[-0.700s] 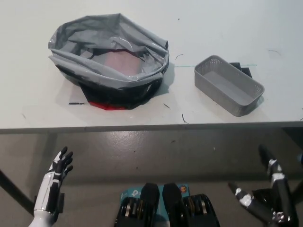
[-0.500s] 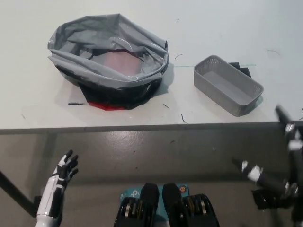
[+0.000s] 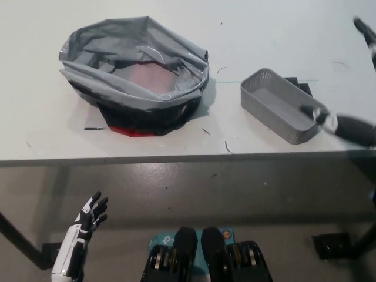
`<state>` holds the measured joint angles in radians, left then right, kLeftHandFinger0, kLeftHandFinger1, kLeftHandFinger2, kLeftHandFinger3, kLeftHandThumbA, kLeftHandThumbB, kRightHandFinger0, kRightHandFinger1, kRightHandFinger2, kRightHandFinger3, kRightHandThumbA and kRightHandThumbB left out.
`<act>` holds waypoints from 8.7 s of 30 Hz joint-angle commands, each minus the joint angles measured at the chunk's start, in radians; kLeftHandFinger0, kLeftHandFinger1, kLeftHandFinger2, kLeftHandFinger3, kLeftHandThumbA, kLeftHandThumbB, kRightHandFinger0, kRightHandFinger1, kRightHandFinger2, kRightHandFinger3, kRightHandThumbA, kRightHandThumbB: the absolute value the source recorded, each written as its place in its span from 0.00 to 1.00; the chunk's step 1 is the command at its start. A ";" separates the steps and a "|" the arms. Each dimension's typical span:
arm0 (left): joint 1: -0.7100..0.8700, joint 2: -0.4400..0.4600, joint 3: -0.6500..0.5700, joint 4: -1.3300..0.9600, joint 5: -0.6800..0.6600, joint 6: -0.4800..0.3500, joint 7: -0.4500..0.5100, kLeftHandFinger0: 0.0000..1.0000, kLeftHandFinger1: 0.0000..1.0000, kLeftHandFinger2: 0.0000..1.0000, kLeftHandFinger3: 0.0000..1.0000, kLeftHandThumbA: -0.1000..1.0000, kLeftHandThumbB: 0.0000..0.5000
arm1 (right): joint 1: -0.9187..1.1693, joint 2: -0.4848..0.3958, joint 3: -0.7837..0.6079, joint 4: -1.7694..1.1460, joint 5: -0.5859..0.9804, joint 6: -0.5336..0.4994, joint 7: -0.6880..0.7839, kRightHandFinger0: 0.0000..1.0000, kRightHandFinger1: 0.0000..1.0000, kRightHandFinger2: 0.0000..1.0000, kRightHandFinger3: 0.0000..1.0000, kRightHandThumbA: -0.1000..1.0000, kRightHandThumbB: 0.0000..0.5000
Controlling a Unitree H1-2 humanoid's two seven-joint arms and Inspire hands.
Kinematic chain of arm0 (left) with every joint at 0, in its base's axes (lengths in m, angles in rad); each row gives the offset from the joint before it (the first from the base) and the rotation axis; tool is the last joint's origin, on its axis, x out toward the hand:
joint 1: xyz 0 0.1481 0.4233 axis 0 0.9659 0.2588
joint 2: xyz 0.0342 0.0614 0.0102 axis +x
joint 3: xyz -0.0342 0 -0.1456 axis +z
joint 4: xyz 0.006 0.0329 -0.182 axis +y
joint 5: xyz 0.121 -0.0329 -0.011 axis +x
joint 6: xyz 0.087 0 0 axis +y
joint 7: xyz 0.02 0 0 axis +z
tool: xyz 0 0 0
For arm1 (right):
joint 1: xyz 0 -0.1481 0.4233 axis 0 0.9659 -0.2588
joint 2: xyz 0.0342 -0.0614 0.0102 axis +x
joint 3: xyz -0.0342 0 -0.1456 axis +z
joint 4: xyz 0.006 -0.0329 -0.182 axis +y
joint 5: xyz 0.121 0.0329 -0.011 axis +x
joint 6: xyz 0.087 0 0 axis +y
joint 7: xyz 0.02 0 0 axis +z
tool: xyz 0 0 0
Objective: Use the right hand to pick up a small rectangular container and put it into a plastic bag and lift the bag
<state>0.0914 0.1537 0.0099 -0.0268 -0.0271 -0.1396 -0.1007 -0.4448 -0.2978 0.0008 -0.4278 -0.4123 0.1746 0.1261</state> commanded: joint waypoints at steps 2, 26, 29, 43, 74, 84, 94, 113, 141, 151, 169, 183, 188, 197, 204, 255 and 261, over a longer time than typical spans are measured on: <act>-0.005 0.022 -0.014 -0.033 0.017 -0.066 -0.023 1.00 1.00 1.00 1.00 1.00 1.00 | -0.342 -0.102 0.116 0.202 -0.178 0.290 0.233 1.00 1.00 1.00 1.00 0.96 0.86; -0.013 0.032 -0.028 -0.004 0.060 -0.115 -0.013 1.00 1.00 1.00 1.00 1.00 1.00 | -0.729 0.129 0.199 1.085 -0.383 0.295 0.348 1.00 1.00 1.00 1.00 1.00 1.00; -0.015 0.035 -0.027 -0.006 0.064 -0.113 -0.013 1.00 1.00 1.00 1.00 1.00 1.00 | -0.725 0.148 0.172 1.127 -0.390 0.295 0.344 1.00 1.00 1.00 1.00 1.00 1.00; -0.011 0.039 -0.026 0.000 0.068 -0.130 -0.014 1.00 1.00 1.00 1.00 1.00 1.00 | -0.683 0.149 0.203 1.205 -0.524 0.295 0.295 1.00 1.00 1.00 1.00 0.91 1.00; -0.006 0.049 -0.037 0.011 0.076 -0.133 -0.019 1.00 1.00 1.00 1.00 1.00 1.00 | -0.649 0.155 0.046 1.110 -0.519 0.295 0.435 1.00 1.00 1.00 1.00 0.94 1.00; -0.005 0.054 -0.046 0.011 0.078 -0.129 -0.016 1.00 1.00 1.00 1.00 1.00 1.00 | -0.649 0.119 0.060 1.123 -0.462 0.295 0.460 1.00 1.00 1.00 1.00 0.98 1.00; -0.003 0.056 -0.051 0.006 0.069 -0.122 -0.020 1.00 1.00 1.00 1.00 1.00 1.00 | -0.636 0.103 0.103 1.127 -0.513 0.295 0.448 1.00 1.00 1.00 1.00 0.93 1.00; -0.008 0.062 -0.053 0.022 0.067 -0.141 -0.019 1.00 1.00 1.00 1.00 1.00 1.00 | -0.604 0.095 0.208 1.247 -0.515 0.295 0.425 1.00 1.00 1.00 1.00 0.91 1.00; -0.033 0.071 -0.054 0.048 0.071 -0.159 -0.021 1.00 1.00 1.00 1.00 1.00 1.00 | -0.564 0.131 0.007 1.346 -0.176 0.168 -0.036 0.41 0.55 0.55 0.42 0.00 0.49; -0.032 0.070 -0.055 0.038 0.072 -0.146 -0.020 1.00 1.00 1.00 1.00 1.00 1.00 | -0.585 0.160 -0.115 1.238 -0.017 0.168 -0.064 0.00 0.26 0.47 0.29 0.03 0.50; -0.021 0.074 -0.056 0.038 0.095 -0.140 -0.017 1.00 1.00 1.00 1.00 1.00 1.00 | -0.664 0.248 -0.321 1.032 0.294 0.286 -0.021 0.04 0.46 0.86 0.53 0.00 0.51; -0.016 0.073 -0.066 0.041 0.087 -0.134 -0.029 1.00 1.00 1.00 1.00 1.00 1.00 | -0.818 0.296 -0.113 1.003 0.236 0.293 -0.016 0.01 0.42 0.76 0.22 0.09 0.51; -0.016 0.075 -0.071 0.036 0.094 -0.128 -0.032 1.00 1.00 1.00 1.00 1.00 1.00 | -0.892 0.318 -0.013 1.086 0.194 0.291 -0.038 0.10 0.50 0.81 0.21 0.20 0.54; -0.023 0.081 -0.076 0.034 0.088 -0.126 -0.042 1.00 1.00 1.00 1.00 1.00 1.00 | -0.966 0.364 0.181 1.296 0.105 0.129 -0.102 0.83 1.00 1.00 0.59 0.22 0.53; -0.031 0.074 -0.083 0.031 0.093 -0.120 -0.046 1.00 1.00 1.00 1.00 1.00 1.00 | -1.021 0.393 0.382 1.509 -0.034 -0.045 -0.192 0.00 0.10 0.22 0.34 0.23 0.51; -0.069 0.087 -0.113 -0.012 0.097 -0.056 -0.087 1.00 1.00 1.00 1.00 1.00 1.00 | -0.982 0.317 0.605 1.623 -0.221 -0.150 -0.296 1.00 1.00 1.00 1.00 1.00 0.94; -0.058 0.082 -0.115 -0.007 0.104 -0.074 -0.084 1.00 1.00 1.00 1.00 1.00 1.00 | -0.925 0.280 0.543 1.540 -0.215 -0.089 -0.282 1.00 1.00 1.00 1.00 1.00 0.92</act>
<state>0.0240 0.2253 -0.1067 -0.0001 0.0685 -0.1876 -0.1813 -1.3639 0.0141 0.5951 1.1804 -0.6469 0.0156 -0.1403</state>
